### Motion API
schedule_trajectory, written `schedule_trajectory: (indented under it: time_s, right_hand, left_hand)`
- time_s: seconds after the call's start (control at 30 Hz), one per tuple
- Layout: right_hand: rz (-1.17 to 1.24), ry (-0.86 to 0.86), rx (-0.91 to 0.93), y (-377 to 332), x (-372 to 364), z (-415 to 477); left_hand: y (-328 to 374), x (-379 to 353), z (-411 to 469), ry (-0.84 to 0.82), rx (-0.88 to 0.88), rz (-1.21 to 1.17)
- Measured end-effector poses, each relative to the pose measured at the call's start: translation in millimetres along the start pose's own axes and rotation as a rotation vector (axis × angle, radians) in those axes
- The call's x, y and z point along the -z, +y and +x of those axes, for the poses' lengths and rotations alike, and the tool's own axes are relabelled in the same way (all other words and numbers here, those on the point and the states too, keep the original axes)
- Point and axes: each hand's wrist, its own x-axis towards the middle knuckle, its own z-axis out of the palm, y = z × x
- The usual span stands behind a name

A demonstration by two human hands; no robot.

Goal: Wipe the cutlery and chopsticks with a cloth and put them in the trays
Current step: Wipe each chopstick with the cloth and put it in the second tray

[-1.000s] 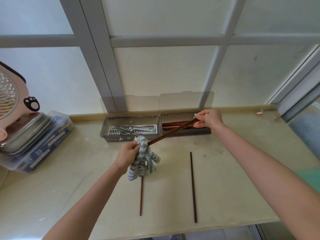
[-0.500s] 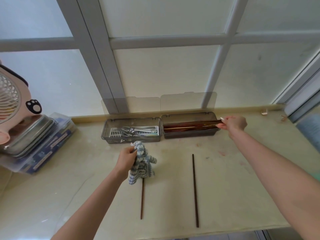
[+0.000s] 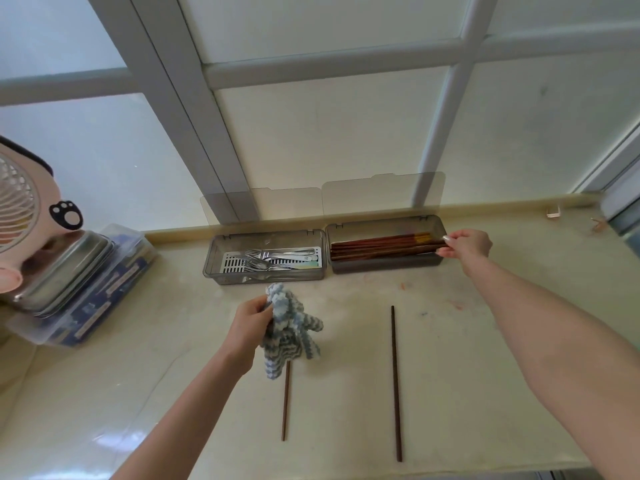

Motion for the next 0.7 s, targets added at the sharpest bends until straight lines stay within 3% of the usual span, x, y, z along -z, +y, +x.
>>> schedule_trajectory:
  time_s: [0.27,0.43,0.57,0.7]
  right_hand:
    - [-0.304,-0.04,0.266,10,-7,15]
    - [-0.784,-0.084,0.513,18,-14,12]
    - [-0.845,-0.142,0.724,20,-28,-2]
    - [-0.934,-0.266,0.823,19,-53,-12]
  left_hand:
    - [-3,0,-3,0.007,0.037,-0.02]
    - [-1,-3,-1,-0.005,0.038,-0.027]
    - [-1,-4,0,-0.01,0.04,-0.041]
    - [-2,-5,0,-0.013,0.052,-0.049]
